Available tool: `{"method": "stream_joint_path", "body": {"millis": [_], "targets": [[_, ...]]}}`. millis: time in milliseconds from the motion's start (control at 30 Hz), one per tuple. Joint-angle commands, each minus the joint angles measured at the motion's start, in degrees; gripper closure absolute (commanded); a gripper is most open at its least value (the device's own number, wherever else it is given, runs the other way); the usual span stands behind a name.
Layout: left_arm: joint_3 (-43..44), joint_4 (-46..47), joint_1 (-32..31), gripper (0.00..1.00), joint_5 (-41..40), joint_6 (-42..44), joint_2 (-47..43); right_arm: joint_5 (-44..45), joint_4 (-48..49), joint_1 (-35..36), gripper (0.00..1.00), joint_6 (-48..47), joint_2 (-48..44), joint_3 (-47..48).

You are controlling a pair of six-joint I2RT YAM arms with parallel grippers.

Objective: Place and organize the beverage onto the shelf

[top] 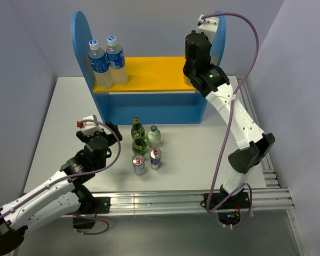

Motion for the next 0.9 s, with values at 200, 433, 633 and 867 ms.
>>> {"method": "stream_joint_path", "body": {"millis": [200, 433, 633, 867], "targets": [[-0.2, 1.0, 0.2, 0.01, 0.5, -0.7, -0.4, -0.8, 5.1, -1.7, 1.0, 2.8, 3.7, 0.9], [-0.2, 0.9, 0.2, 0.01, 0.6, -0.7, -0.4, -2.6, 3.3, -1.5, 0.94, 4.6, 4.5, 0.4], [-0.2, 0.9, 0.2, 0.01, 0.4, -0.7, -0.4, -3.6, 3.6, -1.5, 0.61, 4.8, 4.2, -1.8], [-0.2, 0.7, 0.2, 0.01, 0.2, -0.9, -0.6, -4.0, 6.2, -0.8, 0.34, 5.1, 2.3, -6.0]]}}
